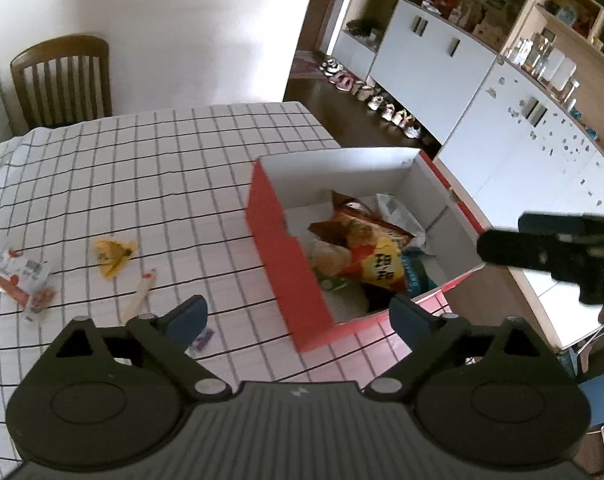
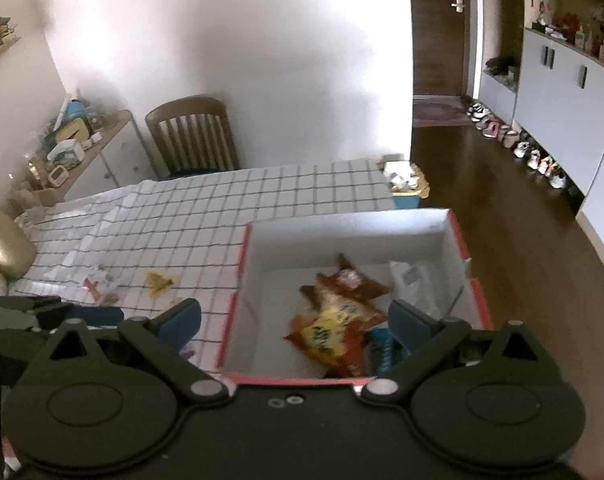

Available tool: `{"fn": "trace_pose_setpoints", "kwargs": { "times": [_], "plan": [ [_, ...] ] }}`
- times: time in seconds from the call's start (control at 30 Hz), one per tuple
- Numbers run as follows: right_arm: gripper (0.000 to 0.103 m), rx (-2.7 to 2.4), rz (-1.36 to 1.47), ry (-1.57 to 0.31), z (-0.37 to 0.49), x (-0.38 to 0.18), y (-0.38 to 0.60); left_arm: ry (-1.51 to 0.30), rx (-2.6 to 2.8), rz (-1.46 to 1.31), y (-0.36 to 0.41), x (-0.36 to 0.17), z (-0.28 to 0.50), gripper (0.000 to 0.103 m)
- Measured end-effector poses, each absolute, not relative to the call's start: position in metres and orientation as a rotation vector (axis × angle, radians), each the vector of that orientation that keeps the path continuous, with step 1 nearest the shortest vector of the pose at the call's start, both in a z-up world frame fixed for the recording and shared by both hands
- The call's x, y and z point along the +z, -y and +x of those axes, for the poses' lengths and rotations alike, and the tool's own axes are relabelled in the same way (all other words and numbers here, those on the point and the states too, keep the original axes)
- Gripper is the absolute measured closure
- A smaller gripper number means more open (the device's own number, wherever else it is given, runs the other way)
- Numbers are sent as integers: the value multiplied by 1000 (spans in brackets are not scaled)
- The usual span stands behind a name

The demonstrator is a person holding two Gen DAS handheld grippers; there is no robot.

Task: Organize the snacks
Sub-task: 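Move both tools back over the table toward the small snacks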

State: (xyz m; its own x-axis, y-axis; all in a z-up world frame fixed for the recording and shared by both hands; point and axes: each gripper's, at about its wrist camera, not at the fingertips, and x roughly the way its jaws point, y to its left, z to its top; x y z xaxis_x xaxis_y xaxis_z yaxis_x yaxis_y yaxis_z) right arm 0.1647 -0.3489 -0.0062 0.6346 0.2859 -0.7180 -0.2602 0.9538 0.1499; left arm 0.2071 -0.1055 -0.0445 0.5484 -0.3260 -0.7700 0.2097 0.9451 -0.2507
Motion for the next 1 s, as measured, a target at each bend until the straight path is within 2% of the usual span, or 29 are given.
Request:
{"fn": "trace_pose_setpoints", "kwargs": {
  "times": [0.57,1.0],
  "plan": [
    [4,375,43,-935,137,-43,252,-1016,-190,-198,-47,-82,179,4],
    [10,398,-14,-1012,143,-84,187,-1065,-139,-174,-82,-123,155,4]
  ]
}}
